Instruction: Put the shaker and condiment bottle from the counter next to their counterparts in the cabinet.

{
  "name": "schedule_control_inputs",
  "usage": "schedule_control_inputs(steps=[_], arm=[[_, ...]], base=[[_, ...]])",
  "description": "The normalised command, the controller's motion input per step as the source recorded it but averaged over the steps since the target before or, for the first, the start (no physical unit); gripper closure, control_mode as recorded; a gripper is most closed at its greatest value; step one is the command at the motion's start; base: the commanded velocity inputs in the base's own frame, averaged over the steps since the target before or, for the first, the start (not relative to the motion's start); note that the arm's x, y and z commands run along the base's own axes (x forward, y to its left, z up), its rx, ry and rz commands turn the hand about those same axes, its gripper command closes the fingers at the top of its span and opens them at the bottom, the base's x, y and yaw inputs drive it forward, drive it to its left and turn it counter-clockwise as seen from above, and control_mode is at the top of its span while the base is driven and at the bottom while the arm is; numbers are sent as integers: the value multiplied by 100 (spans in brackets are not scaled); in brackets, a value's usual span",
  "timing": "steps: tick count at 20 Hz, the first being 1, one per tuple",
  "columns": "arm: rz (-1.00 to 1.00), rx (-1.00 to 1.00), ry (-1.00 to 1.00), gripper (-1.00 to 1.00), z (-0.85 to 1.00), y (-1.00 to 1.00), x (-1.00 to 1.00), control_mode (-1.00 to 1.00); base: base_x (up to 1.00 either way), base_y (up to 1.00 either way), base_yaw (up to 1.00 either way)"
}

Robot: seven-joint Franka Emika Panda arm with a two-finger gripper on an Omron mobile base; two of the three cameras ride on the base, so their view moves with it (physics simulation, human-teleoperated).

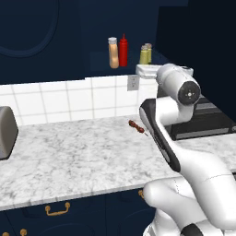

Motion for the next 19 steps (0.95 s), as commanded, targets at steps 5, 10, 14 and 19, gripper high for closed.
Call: schedule_control_inputs(steps=[5,10,14,19], arm=[[7,0,-9,-100,0,29,-96,-100],[9,0,-8,-100,0,43,-96,-100],[7,0,-3,-100,0,42,-96,-100],[2,0,-1,-100,-2,31,-98,-100]], base=[[0,0,0],[0,0,0],[0,0,0],[0,0,0]])
